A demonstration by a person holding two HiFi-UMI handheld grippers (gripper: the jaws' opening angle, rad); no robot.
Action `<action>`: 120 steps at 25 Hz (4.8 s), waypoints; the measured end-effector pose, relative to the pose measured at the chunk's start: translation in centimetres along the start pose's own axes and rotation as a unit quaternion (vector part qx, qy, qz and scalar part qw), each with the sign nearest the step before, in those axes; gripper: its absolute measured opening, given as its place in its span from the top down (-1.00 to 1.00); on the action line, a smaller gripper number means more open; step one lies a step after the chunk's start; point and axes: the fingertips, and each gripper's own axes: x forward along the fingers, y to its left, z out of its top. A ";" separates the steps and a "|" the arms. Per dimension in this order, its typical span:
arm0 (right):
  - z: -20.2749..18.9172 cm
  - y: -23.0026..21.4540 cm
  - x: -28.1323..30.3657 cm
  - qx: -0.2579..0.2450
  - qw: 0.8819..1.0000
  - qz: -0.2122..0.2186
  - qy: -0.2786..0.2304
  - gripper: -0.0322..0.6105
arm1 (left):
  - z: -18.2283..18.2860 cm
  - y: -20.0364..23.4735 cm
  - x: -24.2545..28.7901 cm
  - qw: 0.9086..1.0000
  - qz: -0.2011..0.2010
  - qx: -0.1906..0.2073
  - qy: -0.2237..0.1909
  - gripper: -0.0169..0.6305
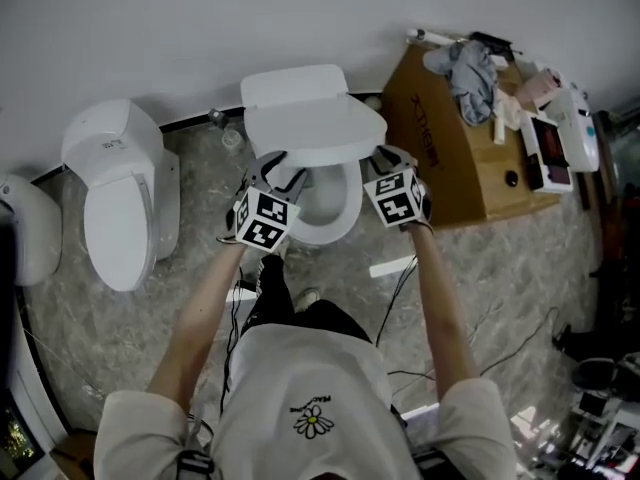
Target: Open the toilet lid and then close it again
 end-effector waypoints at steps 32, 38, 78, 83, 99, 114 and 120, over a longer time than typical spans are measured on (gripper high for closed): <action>-18.1 10.3 1.7 -0.041 0.982 0.127 0.136 0.36 | -16.3 -13.3 0.0 0.990 -0.084 -0.022 0.114 0.28; -21.4 12.0 2.8 -0.031 0.976 0.142 0.162 0.34 | -19.7 -15.4 0.8 0.985 -0.103 -0.027 0.137 0.29; -34.1 18.6 11.7 0.042 0.953 0.177 0.242 0.33 | -36.5 -20.6 7.0 0.939 -0.184 -0.051 0.287 0.36; -34.0 18.6 11.9 0.047 0.955 0.179 0.231 0.33 | -37.2 -20.4 7.3 0.937 -0.190 -0.040 0.291 0.36; -33.7 18.3 10.8 0.121 0.950 0.151 0.247 0.33 | -34.8 -17.4 5.5 0.943 -0.139 -0.092 0.287 0.36; -9.2 0.4 -0.5 0.202 0.979 -0.011 0.014 0.34 | -8.2 -4.6 1.3 0.990 -0.006 -0.086 0.109 0.36; 2.2 -5.1 -14.3 0.239 0.950 -0.120 -0.162 0.47 | 8.4 -2.4 -5.5 0.993 0.019 -0.101 -0.067 0.36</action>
